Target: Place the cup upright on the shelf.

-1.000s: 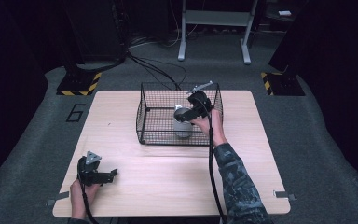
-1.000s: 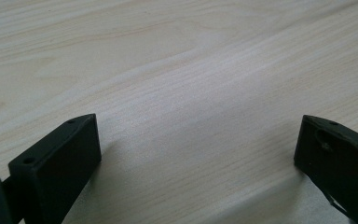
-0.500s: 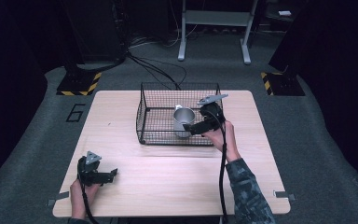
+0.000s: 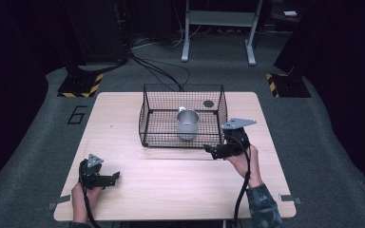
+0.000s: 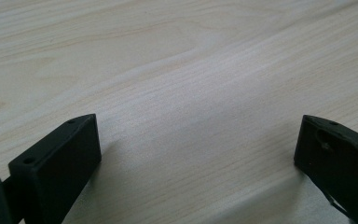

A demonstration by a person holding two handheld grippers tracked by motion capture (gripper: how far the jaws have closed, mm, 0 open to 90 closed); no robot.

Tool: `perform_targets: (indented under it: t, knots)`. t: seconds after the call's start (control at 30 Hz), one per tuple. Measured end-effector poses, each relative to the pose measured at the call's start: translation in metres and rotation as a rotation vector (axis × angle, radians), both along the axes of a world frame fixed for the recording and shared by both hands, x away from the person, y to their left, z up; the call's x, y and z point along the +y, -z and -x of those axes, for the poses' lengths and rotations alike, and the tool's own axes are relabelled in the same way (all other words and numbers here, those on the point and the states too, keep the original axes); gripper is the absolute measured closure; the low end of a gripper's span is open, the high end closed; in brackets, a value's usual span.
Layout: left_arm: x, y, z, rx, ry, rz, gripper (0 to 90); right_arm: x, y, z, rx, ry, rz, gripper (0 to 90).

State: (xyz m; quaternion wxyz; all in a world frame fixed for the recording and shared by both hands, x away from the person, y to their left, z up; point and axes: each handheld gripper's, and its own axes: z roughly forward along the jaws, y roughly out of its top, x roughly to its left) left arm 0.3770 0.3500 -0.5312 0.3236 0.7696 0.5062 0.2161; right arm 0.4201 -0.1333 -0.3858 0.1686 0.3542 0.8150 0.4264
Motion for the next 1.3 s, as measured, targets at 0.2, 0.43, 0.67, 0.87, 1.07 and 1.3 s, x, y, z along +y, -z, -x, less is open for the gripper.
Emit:
perform_targets:
  t: [0.2,0.43,0.67,0.87,1.07,1.3]
  knots:
    - [0.000,0.000,0.000,0.000,-0.001,-0.001,0.3,-0.024,0.019,0.016,0.001,0.050,-0.011,0.0]
    - [0.000,0.000,0.000,0.000,0.000,-0.001,0.3,-0.051,0.047,0.028,0.037,0.121,-0.009,0.0]
    - [-0.001,0.001,0.000,-0.009,-0.007,-0.002,0.4,-0.085,0.089,0.037,0.093,0.211,-0.020,0.0]
    - [-0.001,0.000,0.000,-0.004,-0.009,-0.003,0.4,-0.113,0.122,0.042,0.129,0.296,-0.029,0.0]
    - [-0.001,0.001,-0.001,-0.011,-0.011,-0.001,0.4,-0.129,0.143,0.045,0.137,0.350,0.004,0.0]
    - [-0.001,0.001,0.000,-0.016,-0.013,0.000,0.3,-0.128,0.144,0.041,0.114,0.365,0.110,0.0]
